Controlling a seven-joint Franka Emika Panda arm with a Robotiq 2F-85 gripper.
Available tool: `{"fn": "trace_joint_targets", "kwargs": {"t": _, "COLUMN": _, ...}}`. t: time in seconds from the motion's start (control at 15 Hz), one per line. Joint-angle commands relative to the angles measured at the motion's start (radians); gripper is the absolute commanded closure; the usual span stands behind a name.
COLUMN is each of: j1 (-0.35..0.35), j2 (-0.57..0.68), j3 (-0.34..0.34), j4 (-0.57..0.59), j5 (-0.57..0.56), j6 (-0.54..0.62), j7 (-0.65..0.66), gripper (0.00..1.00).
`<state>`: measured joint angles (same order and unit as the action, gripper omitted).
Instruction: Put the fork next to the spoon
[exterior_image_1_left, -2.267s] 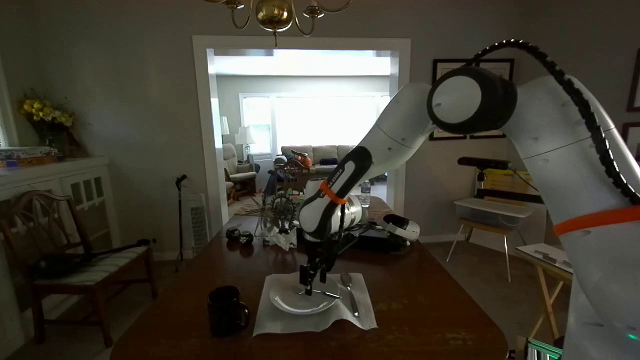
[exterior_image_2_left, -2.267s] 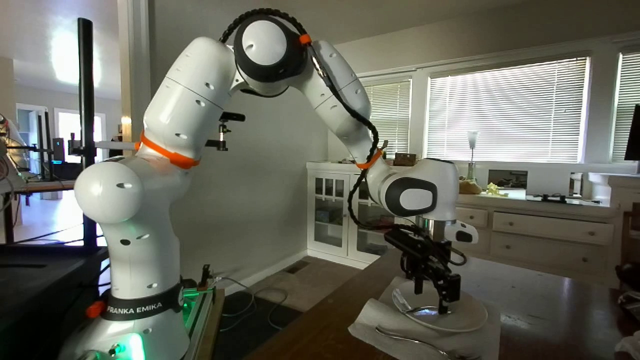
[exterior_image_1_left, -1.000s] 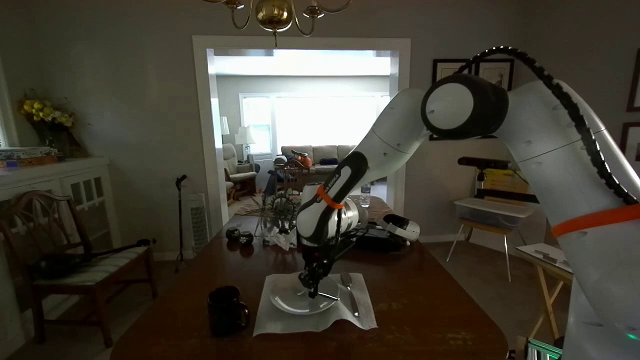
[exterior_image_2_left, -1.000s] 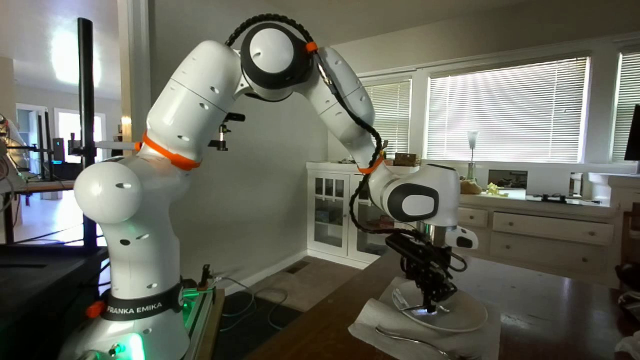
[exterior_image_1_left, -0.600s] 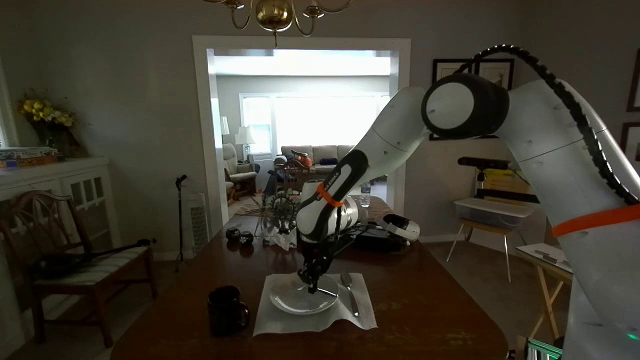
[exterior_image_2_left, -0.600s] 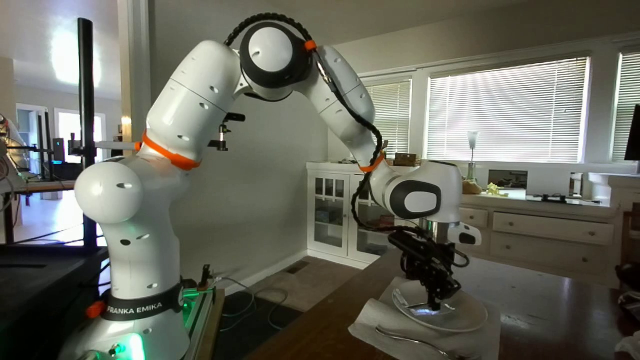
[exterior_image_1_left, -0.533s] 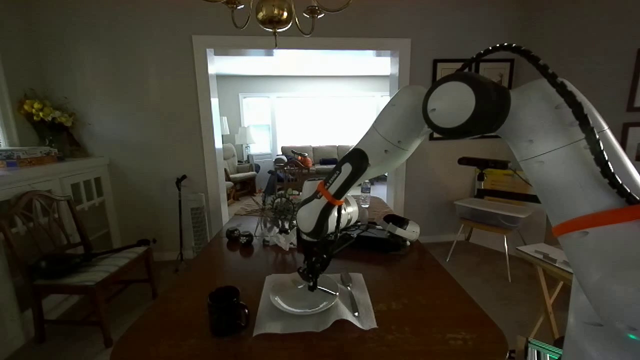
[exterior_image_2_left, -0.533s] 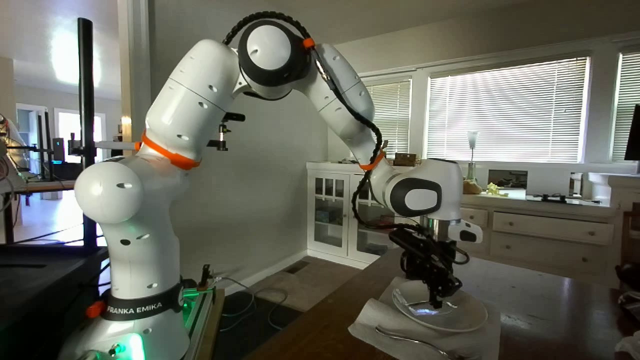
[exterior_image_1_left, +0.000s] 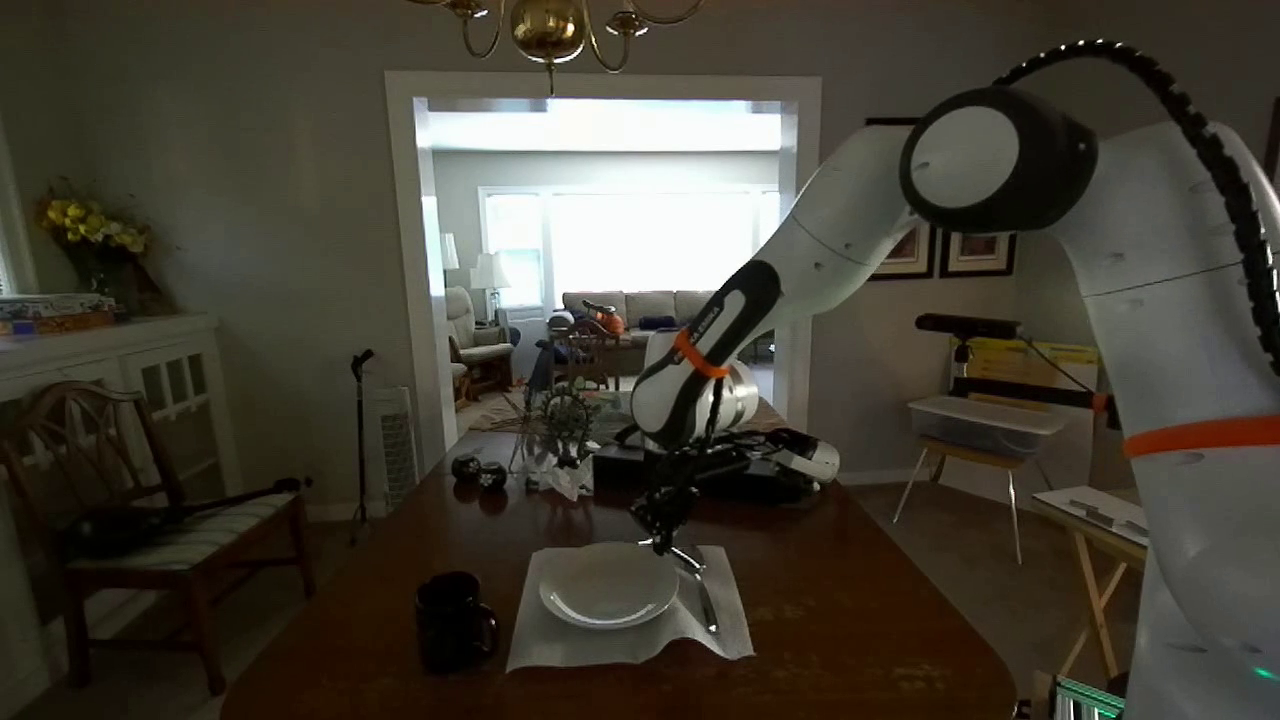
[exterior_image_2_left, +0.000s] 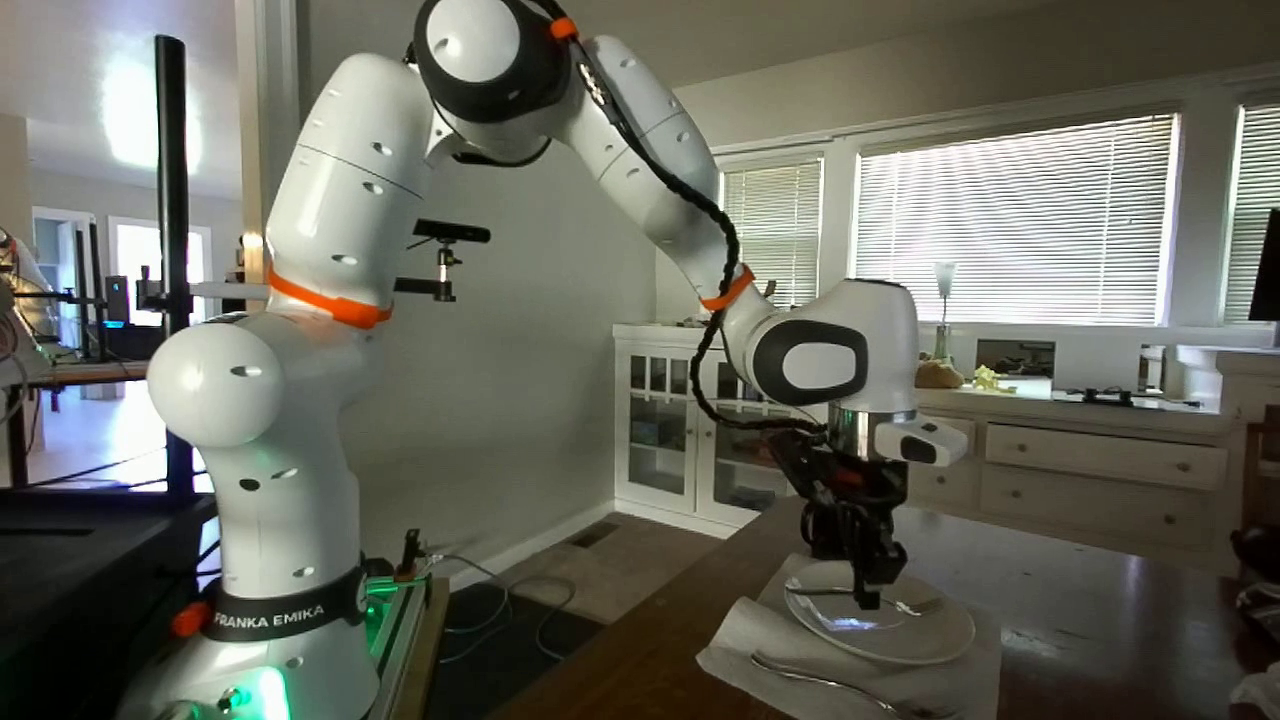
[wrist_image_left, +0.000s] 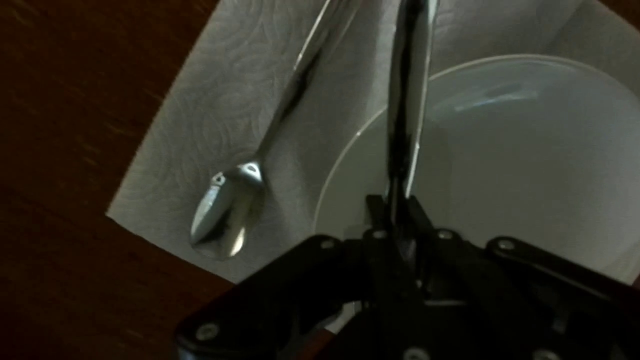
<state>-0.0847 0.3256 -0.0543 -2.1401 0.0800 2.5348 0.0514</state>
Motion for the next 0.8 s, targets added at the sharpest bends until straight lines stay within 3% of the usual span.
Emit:
{"fn": "trace_joint_targets", "kwargs": {"t": 0.0, "j1": 0.004, "j2": -0.127, "j3": -0.036, "j4": -0.173, "j5": 0.021, "j6": 0.071, "j7": 0.112, "gripper": 0.97}}
{"fn": "trace_joint_targets", "kwargs": {"t": 0.27, "j1": -0.011, "j2": -0.193, "j3": -0.049, "j4": -0.295, "j5": 0.077, "j6": 0.175, "j7": 0.172, "gripper": 0.97}}
{"fn": "trace_joint_targets", "kwargs": {"t": 0.53, "j1": -0.018, "j2": -0.153, "j3": -0.087, "j4": -0.345, "j5": 0.079, "j6": 0.327, "j7": 0.254, "gripper": 0.97}}
{"fn": "trace_joint_targets", "kwargs": {"t": 0.67, "j1": -0.010, "j2": -0.125, "j3": -0.121, "j4": -0.339, "j5": 0.047, "j6": 0.349, "j7": 0.312, "gripper": 0.97}}
{"fn": "trace_joint_targets", "kwargs": {"t": 0.73, "j1": -0.015, "j2": -0.150, "j3": -0.103, "j4": -0.334, "j5": 0.063, "j6": 0.305, "j7": 0.255, "gripper": 0.97}}
